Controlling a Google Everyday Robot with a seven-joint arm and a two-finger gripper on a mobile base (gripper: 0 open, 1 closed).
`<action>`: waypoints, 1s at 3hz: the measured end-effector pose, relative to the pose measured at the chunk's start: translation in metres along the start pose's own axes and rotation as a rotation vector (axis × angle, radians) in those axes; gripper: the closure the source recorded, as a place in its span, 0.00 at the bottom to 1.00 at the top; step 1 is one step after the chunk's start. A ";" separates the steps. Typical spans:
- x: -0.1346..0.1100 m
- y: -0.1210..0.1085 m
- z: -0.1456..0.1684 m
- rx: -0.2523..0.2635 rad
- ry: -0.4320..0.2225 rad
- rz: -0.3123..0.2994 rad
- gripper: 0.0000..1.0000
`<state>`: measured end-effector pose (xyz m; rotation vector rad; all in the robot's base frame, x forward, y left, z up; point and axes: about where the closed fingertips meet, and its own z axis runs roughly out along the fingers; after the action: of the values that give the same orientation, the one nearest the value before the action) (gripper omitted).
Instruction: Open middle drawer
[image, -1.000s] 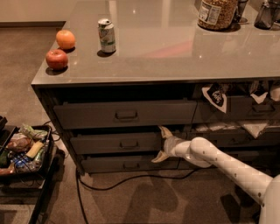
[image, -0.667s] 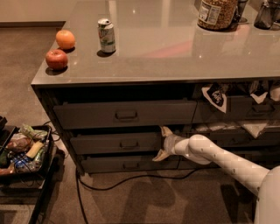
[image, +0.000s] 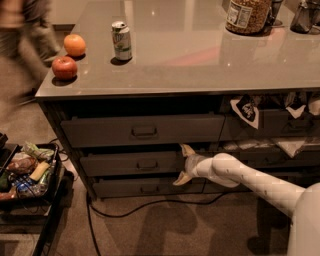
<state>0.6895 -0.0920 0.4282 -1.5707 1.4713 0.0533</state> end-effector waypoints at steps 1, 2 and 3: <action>0.006 0.003 0.015 -0.024 -0.006 0.009 0.00; 0.010 -0.002 0.038 -0.037 -0.045 0.018 0.00; 0.010 -0.002 0.038 -0.037 -0.045 0.018 0.00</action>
Offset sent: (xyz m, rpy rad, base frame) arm 0.0226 0.0079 -0.0386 0.0464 0.0751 0.0219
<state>0.7145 -0.0759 0.4023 -1.5758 1.4567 0.1266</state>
